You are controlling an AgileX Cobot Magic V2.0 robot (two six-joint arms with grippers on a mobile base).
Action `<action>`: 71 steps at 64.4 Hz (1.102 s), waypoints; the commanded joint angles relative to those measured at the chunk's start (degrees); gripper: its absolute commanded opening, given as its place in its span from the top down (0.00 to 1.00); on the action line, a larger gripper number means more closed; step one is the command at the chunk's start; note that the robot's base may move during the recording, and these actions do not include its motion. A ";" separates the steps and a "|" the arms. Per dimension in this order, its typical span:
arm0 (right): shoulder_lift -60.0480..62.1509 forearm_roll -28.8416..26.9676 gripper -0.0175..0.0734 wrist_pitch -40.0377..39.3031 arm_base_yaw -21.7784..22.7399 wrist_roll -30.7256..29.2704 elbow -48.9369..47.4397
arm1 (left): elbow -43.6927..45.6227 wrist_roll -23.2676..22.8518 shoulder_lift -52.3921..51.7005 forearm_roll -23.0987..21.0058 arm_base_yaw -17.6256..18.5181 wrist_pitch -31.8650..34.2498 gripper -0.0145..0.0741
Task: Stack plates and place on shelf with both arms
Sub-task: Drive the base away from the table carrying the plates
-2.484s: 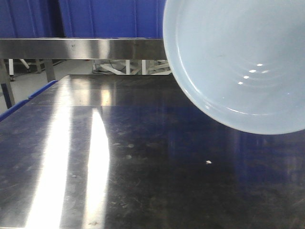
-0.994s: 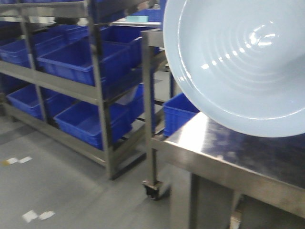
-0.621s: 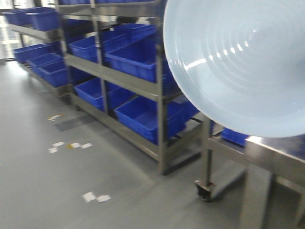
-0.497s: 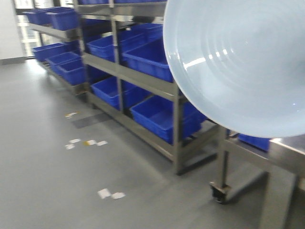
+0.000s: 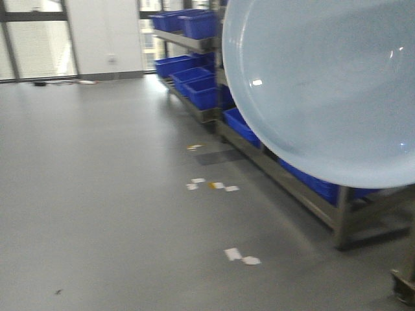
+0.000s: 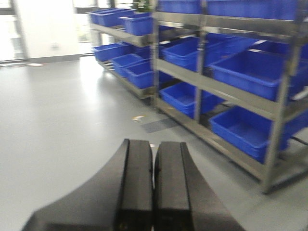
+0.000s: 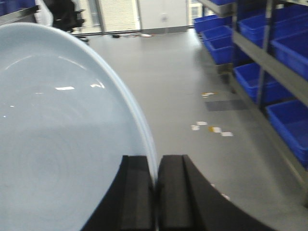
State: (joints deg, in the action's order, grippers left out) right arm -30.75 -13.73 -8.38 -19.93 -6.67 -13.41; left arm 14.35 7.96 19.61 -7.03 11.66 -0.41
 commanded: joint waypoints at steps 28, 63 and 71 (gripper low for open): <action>0.09 0.26 0.75 -6.01 0.00 -0.13 -1.97 | 1.67 -0.11 0.42 -0.05 -0.09 4.66 0.75; 0.09 0.26 0.75 -6.01 0.00 -0.13 -1.97 | 1.67 -0.11 0.42 -0.05 -0.09 4.66 0.75; 0.09 0.26 0.75 -6.01 0.00 -0.13 -1.97 | 1.67 -0.11 0.42 -0.05 -0.09 4.66 0.75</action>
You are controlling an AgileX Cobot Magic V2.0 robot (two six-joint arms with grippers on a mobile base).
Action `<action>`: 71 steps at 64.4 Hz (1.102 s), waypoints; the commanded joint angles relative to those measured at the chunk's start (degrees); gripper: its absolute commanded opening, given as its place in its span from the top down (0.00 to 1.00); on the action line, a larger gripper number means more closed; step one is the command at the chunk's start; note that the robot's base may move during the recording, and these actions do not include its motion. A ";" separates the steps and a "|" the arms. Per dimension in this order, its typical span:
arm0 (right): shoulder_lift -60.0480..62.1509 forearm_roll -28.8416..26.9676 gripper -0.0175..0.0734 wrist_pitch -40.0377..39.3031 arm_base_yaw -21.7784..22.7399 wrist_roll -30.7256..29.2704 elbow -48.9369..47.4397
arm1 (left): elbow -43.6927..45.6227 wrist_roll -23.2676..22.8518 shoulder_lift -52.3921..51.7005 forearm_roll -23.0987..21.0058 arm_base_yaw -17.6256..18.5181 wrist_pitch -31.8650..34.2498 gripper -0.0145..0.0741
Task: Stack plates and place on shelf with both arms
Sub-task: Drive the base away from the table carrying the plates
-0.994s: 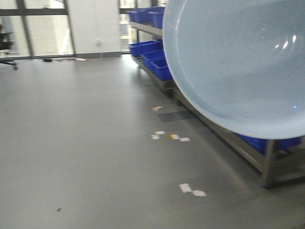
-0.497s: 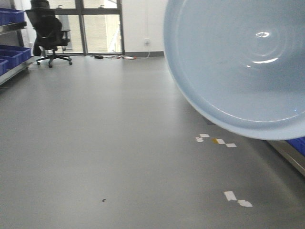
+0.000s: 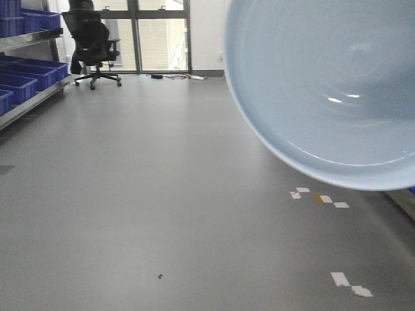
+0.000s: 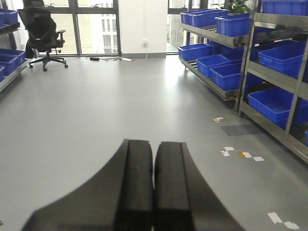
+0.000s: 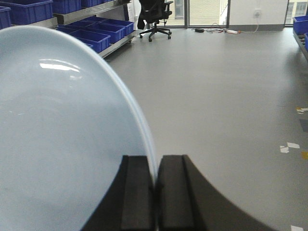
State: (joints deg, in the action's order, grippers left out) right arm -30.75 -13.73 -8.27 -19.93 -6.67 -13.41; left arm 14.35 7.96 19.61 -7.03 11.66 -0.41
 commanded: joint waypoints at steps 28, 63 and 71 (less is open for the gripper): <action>0.09 0.26 0.75 -6.11 0.00 -0.13 -1.97 | 1.67 -0.11 0.42 -0.05 -0.09 4.66 0.75; 0.09 0.26 0.75 -6.11 0.00 -0.13 -1.97 | 1.67 -0.11 0.42 -0.05 -0.09 4.66 0.75; 0.09 0.26 0.75 -6.11 0.00 -0.13 -1.97 | 1.67 -0.11 0.42 -0.05 -0.09 4.66 0.75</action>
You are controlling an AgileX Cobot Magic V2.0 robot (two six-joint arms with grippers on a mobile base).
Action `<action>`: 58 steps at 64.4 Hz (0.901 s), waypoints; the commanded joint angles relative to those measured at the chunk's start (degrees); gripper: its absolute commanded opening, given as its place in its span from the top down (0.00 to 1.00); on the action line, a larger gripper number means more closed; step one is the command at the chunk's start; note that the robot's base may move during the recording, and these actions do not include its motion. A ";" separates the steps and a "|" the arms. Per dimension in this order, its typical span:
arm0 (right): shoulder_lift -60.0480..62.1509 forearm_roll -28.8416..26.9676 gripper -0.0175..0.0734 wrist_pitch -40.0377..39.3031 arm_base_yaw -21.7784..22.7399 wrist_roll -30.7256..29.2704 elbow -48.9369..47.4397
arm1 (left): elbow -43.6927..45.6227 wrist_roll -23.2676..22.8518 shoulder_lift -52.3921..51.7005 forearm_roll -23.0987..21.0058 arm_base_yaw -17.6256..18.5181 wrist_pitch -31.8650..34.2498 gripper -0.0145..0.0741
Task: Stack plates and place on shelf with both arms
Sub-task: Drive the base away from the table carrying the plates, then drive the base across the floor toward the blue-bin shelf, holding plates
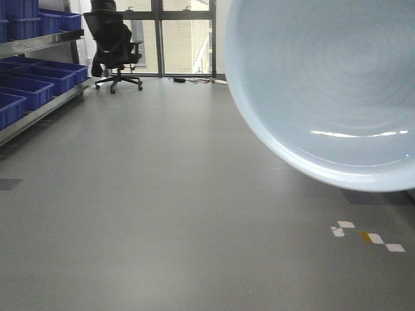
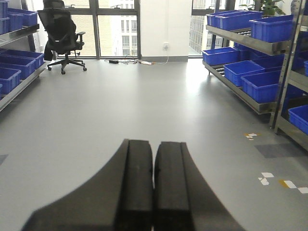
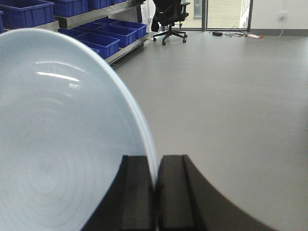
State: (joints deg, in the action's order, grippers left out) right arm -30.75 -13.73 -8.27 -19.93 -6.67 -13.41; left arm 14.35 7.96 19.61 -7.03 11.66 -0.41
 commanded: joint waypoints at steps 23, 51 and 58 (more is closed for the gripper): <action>0.09 0.26 0.75 -6.11 0.00 -0.13 -1.97 | 1.67 -0.11 0.42 -0.05 -0.09 4.66 0.75; 0.09 0.26 0.75 -6.11 0.00 -0.13 -1.97 | 1.67 -0.11 0.42 -0.05 -0.09 4.66 0.75; 0.09 0.26 0.75 -6.11 0.00 -0.13 -1.97 | 1.67 -0.11 0.42 -0.05 -0.09 4.66 0.75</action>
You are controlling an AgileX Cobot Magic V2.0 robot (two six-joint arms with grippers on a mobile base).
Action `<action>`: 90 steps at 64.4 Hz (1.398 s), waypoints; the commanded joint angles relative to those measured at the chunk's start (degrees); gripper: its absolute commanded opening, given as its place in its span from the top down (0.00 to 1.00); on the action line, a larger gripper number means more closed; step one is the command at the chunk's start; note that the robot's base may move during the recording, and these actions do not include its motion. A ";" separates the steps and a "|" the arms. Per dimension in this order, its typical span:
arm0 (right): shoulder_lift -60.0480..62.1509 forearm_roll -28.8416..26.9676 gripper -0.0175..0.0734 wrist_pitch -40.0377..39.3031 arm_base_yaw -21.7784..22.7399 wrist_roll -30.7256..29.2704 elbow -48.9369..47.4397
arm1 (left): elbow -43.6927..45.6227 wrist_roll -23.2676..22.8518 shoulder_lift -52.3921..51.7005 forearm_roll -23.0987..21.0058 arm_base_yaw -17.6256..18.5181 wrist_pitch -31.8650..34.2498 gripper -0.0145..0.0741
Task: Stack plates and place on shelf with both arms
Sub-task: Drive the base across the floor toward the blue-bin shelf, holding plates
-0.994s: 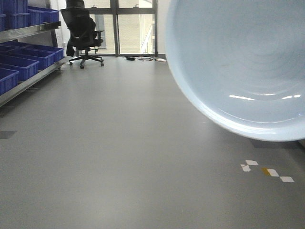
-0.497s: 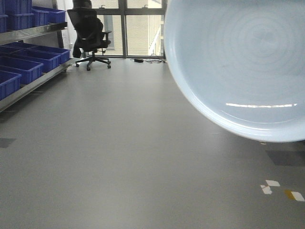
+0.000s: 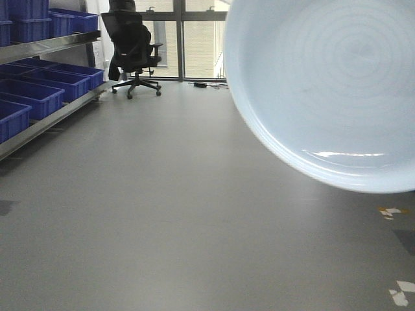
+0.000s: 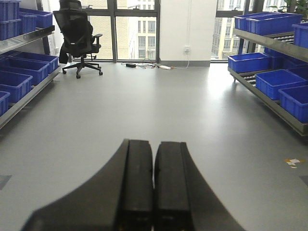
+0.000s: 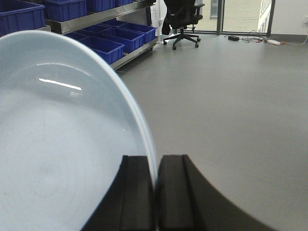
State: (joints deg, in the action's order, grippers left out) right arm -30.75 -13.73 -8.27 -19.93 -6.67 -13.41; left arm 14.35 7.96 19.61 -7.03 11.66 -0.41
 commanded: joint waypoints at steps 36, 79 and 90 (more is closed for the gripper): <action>0.09 0.26 0.75 -6.11 0.00 -0.13 -1.97 | 1.67 -0.11 0.42 -0.05 -0.09 4.66 0.75; 0.09 0.26 0.75 -6.11 0.00 -0.13 -1.97 | 1.67 -0.11 0.42 -0.05 -0.09 4.66 0.75; 0.09 0.26 0.75 -6.11 0.00 -0.13 -1.97 | 1.67 -0.11 0.42 -0.05 -0.09 4.66 0.75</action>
State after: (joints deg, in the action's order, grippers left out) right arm -30.75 -13.68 -8.27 -19.93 -6.67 -13.41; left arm 14.35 7.96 19.61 -6.93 11.66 -0.41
